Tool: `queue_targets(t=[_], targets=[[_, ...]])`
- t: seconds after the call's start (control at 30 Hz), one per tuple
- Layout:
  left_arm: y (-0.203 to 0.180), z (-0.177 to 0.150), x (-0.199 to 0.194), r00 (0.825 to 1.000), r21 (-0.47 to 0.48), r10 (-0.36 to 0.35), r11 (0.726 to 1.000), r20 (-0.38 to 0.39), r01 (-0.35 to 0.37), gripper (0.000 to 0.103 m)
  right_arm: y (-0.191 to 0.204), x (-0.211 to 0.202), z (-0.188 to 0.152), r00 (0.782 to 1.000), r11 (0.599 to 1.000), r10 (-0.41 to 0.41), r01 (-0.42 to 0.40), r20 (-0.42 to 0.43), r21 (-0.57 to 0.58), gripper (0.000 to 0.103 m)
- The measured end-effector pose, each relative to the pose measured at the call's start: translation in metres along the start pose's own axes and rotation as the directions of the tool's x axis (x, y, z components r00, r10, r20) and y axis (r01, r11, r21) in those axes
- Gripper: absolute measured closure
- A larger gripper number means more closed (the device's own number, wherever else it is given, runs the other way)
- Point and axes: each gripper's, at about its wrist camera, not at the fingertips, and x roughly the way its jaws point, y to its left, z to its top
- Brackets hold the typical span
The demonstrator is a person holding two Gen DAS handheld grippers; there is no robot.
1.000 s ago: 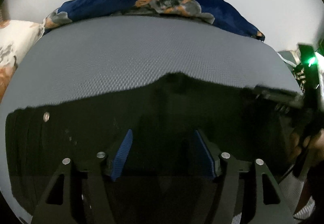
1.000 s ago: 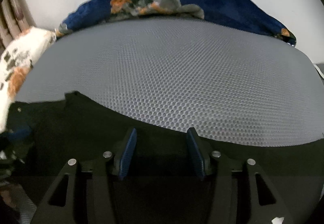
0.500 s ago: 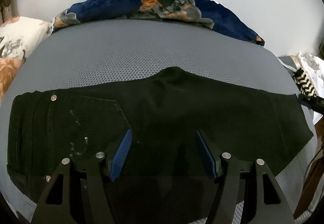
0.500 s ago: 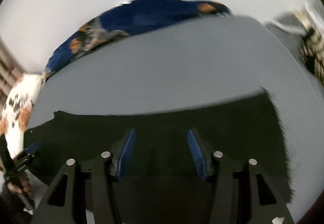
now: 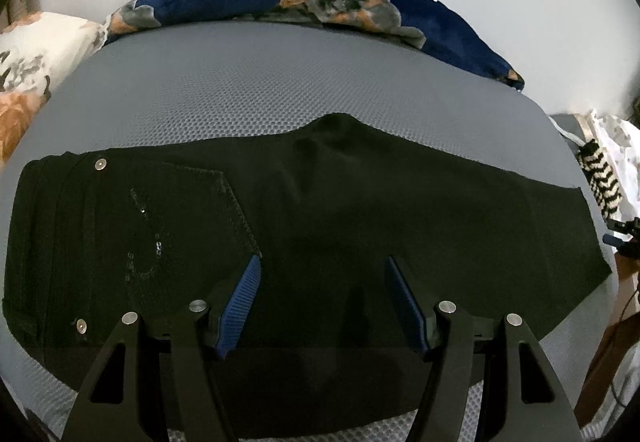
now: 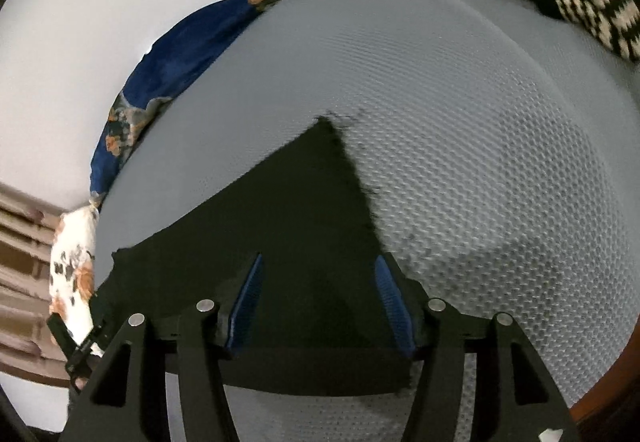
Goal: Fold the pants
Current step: 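Grasp the trouser hem corner with the right gripper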
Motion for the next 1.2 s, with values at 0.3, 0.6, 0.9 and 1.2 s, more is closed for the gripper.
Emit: queue_targets(t=[0.3,0.6,0.9,1.2], targets=[[-0.012,-0.003,0.009,0.999,0.018,0.003,1.0,-0.049,-0.002,0.038,-0.041,0.01,-0.002,0.993,0.992,0.107,-0.103,-0.055,0.075,0.073],[-0.024,-0.011,0.023,0.995,0.056,0.028,0.998,-0.094,-0.023,0.038,-0.061,0.006,-0.001,0.984,0.983,0.17,-0.166,-0.051,0.075,0.076],[-0.026,-0.012,0.027,0.993,0.067,0.04,0.997,-0.108,-0.032,0.038,-0.073,0.009,0.01,0.969,0.971,0.237,-0.235,-0.063,0.049,0.076],[-0.029,-0.012,0.026,0.994,0.088,0.052,0.995,-0.092,-0.043,0.037,-0.058,0.023,0.008,0.957,0.957,0.286,-0.283,-0.051,0.056,0.084]])
